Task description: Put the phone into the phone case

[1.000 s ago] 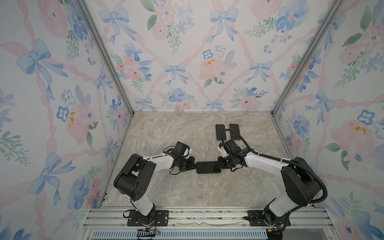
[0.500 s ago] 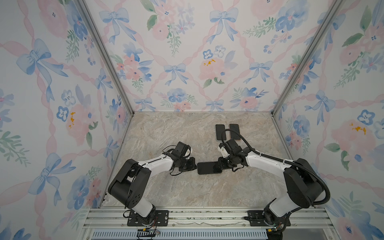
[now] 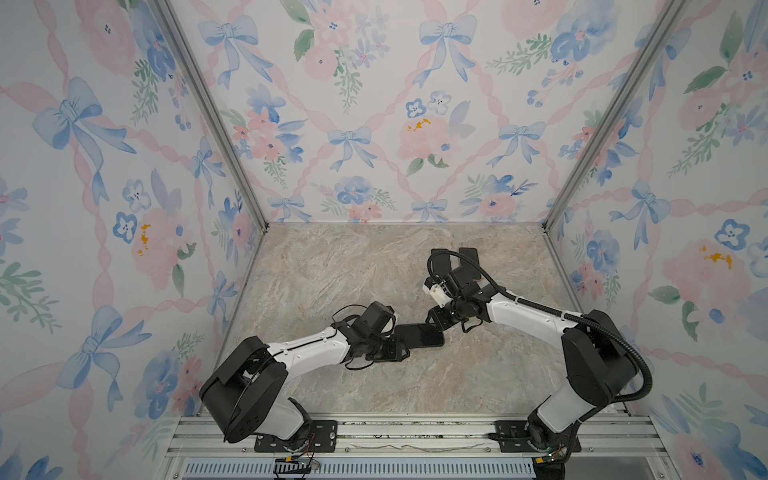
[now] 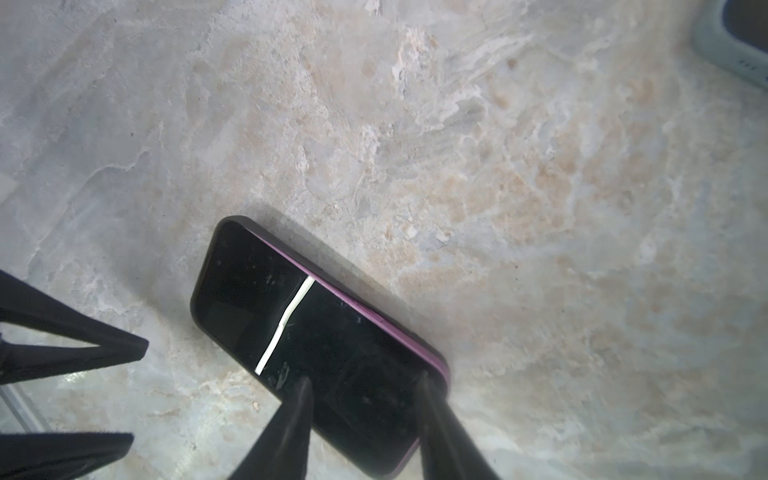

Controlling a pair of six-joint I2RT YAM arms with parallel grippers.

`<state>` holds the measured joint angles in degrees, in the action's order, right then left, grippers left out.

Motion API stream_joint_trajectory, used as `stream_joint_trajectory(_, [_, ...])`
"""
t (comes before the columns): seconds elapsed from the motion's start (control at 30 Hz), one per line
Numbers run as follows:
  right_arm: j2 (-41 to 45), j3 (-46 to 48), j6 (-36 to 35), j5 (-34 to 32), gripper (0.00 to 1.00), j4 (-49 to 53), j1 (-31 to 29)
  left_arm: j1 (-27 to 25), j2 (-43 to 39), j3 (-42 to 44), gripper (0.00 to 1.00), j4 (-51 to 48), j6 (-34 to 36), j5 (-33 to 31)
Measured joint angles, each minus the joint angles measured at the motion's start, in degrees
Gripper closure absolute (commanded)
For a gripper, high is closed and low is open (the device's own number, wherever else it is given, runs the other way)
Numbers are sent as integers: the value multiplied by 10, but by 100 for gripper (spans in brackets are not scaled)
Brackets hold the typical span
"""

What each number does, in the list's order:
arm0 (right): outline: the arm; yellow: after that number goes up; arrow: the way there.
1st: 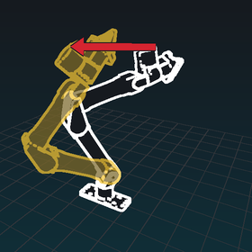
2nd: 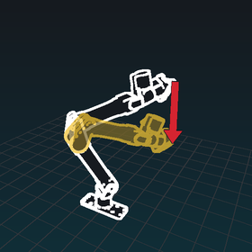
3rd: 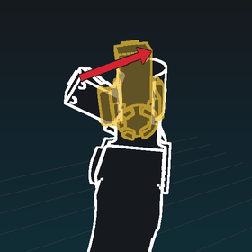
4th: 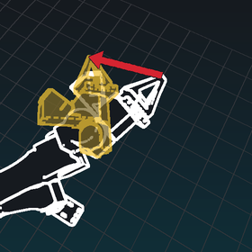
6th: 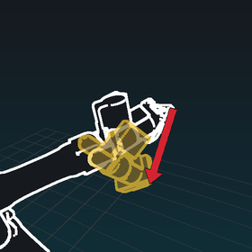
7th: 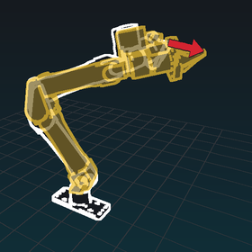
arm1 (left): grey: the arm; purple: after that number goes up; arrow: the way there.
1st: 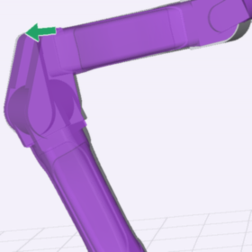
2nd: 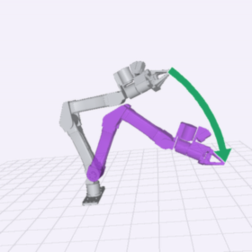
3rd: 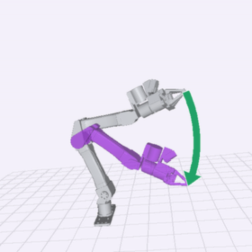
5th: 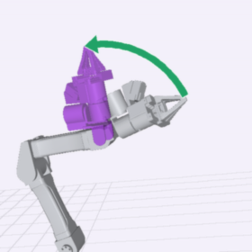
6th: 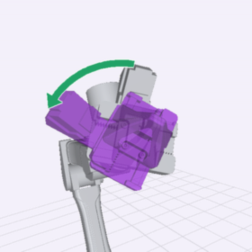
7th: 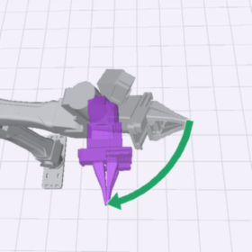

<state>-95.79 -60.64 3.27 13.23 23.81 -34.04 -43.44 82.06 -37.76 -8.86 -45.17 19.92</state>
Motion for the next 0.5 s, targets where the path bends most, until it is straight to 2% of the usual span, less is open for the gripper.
stream_joint_trajectory(0.1, [-14,-8,-12,0,50,1,0,-7,2,12,33,16,-20,0])
stream_joint_trajectory(0.2, [-23,-26,-21,0,36,7,0,-14,8,16,27,36,-35,0])
stream_joint_trajectory(0.33, [-34,-47,-34,1,21,10,5,-22,20,21,26,66,-51,1])
stream_joint_trajectory(0.5, [-62,-76,-41,21,14,27,22,-24,28,24,24,95,-63,5])
